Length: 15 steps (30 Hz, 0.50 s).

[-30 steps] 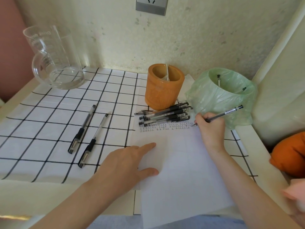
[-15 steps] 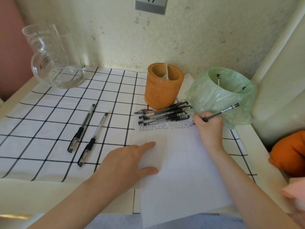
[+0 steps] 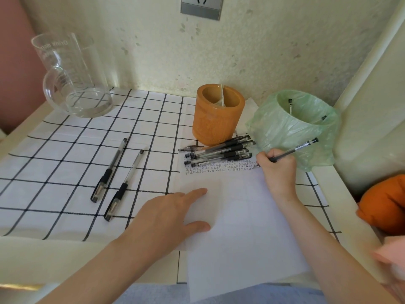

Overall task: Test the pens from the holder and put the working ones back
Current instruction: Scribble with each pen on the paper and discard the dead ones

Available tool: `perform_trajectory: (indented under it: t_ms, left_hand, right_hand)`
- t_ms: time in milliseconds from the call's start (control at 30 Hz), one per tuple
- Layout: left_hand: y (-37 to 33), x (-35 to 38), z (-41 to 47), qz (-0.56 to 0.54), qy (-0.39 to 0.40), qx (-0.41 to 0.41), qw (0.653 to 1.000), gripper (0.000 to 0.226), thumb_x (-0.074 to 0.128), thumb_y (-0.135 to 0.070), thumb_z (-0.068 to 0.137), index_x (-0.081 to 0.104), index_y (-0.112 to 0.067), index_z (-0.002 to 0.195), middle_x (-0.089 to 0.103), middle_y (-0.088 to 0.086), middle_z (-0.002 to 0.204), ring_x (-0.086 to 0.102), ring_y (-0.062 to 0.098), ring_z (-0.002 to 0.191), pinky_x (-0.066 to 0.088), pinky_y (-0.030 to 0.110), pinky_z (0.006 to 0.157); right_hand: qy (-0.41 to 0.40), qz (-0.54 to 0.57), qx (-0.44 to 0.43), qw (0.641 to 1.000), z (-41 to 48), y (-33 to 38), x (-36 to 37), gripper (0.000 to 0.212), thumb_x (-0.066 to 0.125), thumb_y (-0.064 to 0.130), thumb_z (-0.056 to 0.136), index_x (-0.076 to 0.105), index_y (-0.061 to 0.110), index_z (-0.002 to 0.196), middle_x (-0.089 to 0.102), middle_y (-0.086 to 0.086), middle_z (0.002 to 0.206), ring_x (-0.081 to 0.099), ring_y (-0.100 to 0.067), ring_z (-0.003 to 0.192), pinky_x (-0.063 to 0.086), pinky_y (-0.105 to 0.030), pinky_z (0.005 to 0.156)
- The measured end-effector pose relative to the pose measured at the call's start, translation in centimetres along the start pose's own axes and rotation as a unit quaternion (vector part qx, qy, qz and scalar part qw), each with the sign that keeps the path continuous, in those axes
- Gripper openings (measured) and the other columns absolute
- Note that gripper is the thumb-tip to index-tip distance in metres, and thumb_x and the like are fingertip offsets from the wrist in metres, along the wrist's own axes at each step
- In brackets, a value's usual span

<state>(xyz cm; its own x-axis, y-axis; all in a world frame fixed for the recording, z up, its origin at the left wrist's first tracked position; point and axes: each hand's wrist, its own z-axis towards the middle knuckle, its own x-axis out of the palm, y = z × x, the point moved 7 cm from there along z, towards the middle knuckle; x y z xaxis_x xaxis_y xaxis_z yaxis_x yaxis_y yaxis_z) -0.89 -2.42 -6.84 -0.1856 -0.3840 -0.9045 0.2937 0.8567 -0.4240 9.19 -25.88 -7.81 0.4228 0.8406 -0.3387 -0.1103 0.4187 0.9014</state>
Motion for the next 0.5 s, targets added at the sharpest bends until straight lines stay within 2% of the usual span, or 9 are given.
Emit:
perform_trajectory:
  t_ms: [100, 267, 500]
  left_hand:
    - [0.01, 0.02, 0.01, -0.001, -0.001, -0.001, 1.0, 0.066, 0.042, -0.065, 0.083, 0.014, -0.049, 0.14, 0.042, -0.017, 0.092, 0.051, 0.007, 0.097, 0.037, 0.02, 0.078]
    - [0.01, 0.01, 0.04, -0.002, -0.001, -0.001, 1.0, 0.066, 0.042, -0.065, 0.083, 0.014, -0.049, 0.14, 0.043, -0.016, 0.093, 0.052, 0.007, 0.099, 0.038, 0.02, 0.08]
    - [0.01, -0.05, -0.01, -0.002, -0.007, -0.003, 1.0, 0.066, 0.042, -0.065, 0.083, 0.015, -0.049, 0.141, 0.052, -0.014, 0.105, 0.052, 0.007, 0.101, 0.04, 0.021, 0.082]
  right_hand:
    - [0.003, 0.002, 0.006, 1.0, 0.03, 0.0, 0.01, 0.032, 0.059, -0.003, 0.077, 0.04, 0.003, 0.053, 0.037, -0.012, 0.056, 0.032, -0.018, 0.059, 0.027, -0.022, 0.05]
    - [-0.009, 0.0, 0.005, 1.0, 0.16, -0.32, -0.25, 0.025, 0.059, -0.001, 0.078, 0.047, -0.011, 0.058, 0.049, -0.02, 0.059, 0.04, -0.018, 0.06, 0.031, -0.024, 0.052]
    - [-0.011, -0.011, -0.01, 1.0, 0.02, 0.08, -0.22, 0.029, 0.059, -0.002, 0.078, 0.04, -0.008, 0.056, 0.039, -0.015, 0.056, 0.034, -0.018, 0.059, 0.027, -0.027, 0.054]
